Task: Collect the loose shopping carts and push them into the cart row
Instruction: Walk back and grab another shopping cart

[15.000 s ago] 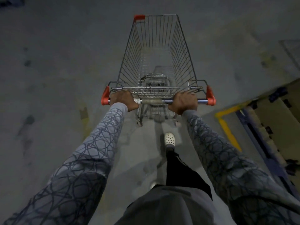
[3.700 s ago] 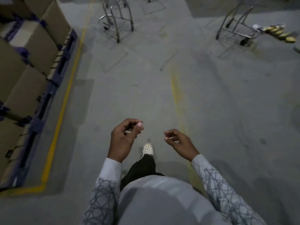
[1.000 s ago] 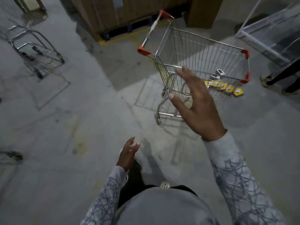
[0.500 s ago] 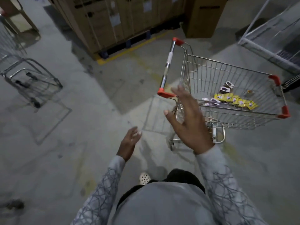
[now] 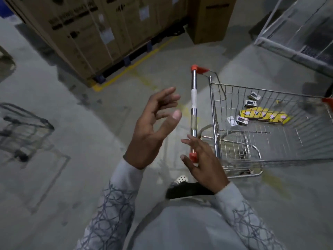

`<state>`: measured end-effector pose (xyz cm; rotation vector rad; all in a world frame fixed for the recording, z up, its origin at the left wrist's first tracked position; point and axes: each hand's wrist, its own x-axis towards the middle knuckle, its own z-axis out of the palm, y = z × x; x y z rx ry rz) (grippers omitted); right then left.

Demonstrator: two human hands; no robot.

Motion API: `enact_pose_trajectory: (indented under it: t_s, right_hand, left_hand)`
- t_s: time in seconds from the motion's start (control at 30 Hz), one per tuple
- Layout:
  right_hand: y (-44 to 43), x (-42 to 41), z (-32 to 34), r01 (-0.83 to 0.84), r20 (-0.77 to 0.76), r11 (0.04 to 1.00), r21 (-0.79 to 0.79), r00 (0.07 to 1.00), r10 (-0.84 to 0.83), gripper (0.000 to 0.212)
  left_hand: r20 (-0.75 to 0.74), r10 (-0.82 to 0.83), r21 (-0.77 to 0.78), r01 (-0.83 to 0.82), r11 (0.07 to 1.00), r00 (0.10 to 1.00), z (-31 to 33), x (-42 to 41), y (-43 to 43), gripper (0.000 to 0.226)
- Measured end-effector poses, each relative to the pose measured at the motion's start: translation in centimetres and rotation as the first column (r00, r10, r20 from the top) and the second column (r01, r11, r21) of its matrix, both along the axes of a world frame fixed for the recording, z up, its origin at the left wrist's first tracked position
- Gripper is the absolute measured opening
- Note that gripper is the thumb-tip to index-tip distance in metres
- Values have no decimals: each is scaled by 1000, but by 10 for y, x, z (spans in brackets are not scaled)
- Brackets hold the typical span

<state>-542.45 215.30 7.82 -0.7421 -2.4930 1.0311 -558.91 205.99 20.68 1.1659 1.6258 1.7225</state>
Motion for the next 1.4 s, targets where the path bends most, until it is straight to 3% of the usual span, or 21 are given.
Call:
enact_pose_trajectory:
  t_s: [0.23,0.33,0.4,0.47,0.53,0.6,0.7,0.77,0.83,0.93,1.0,1.07,1.2,1.4]
  right_hand:
    - [92,-62,-1,249,-9,966,-66,968,-250,45]
    - [105,-68,-5,380,43,920,-94,925,-377,49]
    - [109,-70,-12,453,73,881,-135,891,-447,48]
    - [108,-74,-18,530,116,831,-169,848,-517,48]
    - [107,-79,-25,615,130,767,-184,788,-601,46]
    - [106,-88,-29,695,134,690,-204,718,-683,44]
    - [105,-110,-35,799,119,543,-257,584,-803,43]
    - [105,-128,-37,856,125,432,-284,480,-868,41]
    - [106,-151,-38,905,146,289,-314,346,-927,39]
    - [105,-191,-41,941,221,34,-336,114,-969,29]
    - [103,-215,-47,996,329,-82,35,-89,-940,26]
    - [104,-230,-48,935,436,-76,347,-233,-869,51]
    - [117,-238,-38,916,575,-136,378,-347,-741,63]
    - [131,-255,-31,895,548,-199,400,-407,-731,62]
  left_hand:
    - [54,-98,-391,111,914,994,-98,-89,117,63]
    - [-84,-274,-449,209,869,958,-124,-105,159,62]
    - [-349,-442,-427,279,860,826,-139,-117,191,64]
    - [-587,-540,-426,337,839,603,-149,-131,226,69]
    - [-666,-600,-467,380,798,443,-151,-140,259,78]
    - [-622,-706,-539,468,700,339,-152,-150,291,83]
    - [-498,-858,-679,559,475,124,-156,-169,336,90]
    - [-402,-915,-750,559,355,42,-157,-180,361,94]
    - [-351,-936,-778,567,270,-36,-160,-193,383,82]
    - [-474,-856,-776,559,294,-208,-168,-206,408,52]
    - [-595,-727,-760,534,371,-342,-171,-206,410,53]
    - [-694,-539,-719,498,485,-477,-172,-201,405,44]
    - [-715,-447,-694,467,547,-538,-169,-195,401,32]
    - [-707,-387,-698,497,515,-592,-166,-192,424,36]
